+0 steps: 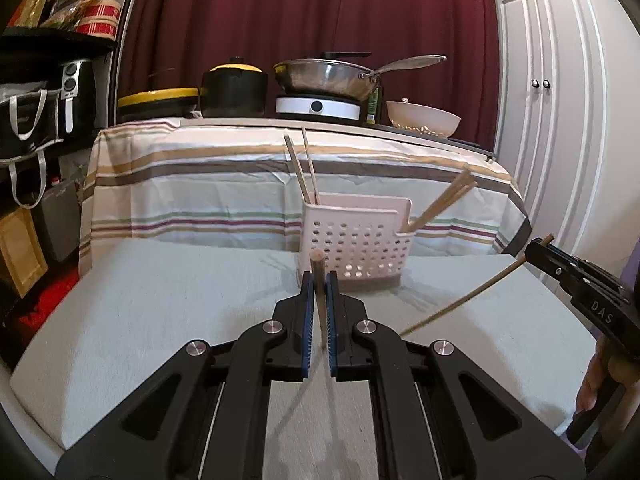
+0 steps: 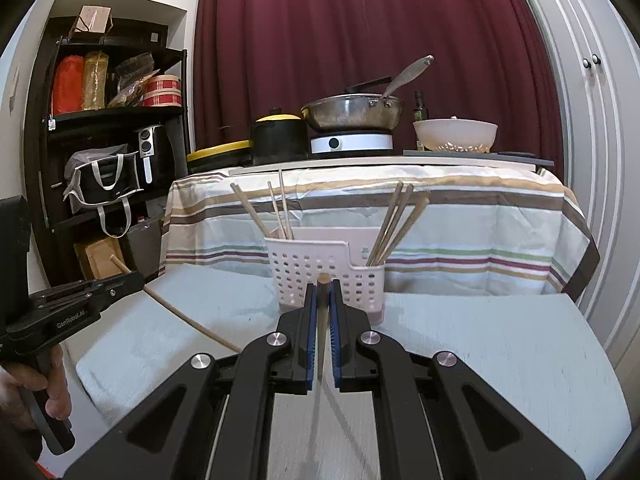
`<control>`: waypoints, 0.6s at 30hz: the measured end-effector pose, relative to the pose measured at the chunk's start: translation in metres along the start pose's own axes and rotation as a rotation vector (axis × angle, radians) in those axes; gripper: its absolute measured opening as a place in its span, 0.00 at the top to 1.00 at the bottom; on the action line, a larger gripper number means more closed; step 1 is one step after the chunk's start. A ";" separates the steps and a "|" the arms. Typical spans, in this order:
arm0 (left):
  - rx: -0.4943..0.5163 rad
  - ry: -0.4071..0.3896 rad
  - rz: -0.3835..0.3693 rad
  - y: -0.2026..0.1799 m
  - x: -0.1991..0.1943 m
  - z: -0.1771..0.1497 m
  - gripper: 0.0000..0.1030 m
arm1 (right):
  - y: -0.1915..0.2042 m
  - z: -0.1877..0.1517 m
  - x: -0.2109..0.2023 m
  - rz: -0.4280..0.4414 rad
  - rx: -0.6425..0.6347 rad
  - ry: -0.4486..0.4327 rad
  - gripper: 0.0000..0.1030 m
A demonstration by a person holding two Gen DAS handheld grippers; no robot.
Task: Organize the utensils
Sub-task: 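Lift the chopstick with the left tool and carry it to the caddy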
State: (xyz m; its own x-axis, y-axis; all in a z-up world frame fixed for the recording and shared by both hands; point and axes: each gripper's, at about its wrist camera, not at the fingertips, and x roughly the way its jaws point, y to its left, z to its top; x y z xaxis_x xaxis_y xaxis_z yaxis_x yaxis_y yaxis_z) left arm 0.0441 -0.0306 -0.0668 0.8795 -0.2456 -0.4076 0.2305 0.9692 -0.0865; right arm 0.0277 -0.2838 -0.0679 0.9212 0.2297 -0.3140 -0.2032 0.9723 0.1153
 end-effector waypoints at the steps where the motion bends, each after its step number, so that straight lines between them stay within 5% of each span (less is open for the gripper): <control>1: -0.002 0.000 -0.002 0.001 0.003 0.003 0.94 | -0.001 0.003 0.002 0.001 0.002 -0.001 0.93; 18: 0.008 -0.001 -0.028 0.012 0.047 0.044 0.93 | -0.006 0.032 0.041 0.021 0.013 -0.009 0.93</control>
State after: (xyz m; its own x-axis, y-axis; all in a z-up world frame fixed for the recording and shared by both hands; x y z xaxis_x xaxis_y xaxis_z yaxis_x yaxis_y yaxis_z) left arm 0.1062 -0.0311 -0.0473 0.8734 -0.2722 -0.4038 0.2578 0.9619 -0.0908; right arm 0.0774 -0.2816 -0.0515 0.9196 0.2497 -0.3032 -0.2183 0.9667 0.1339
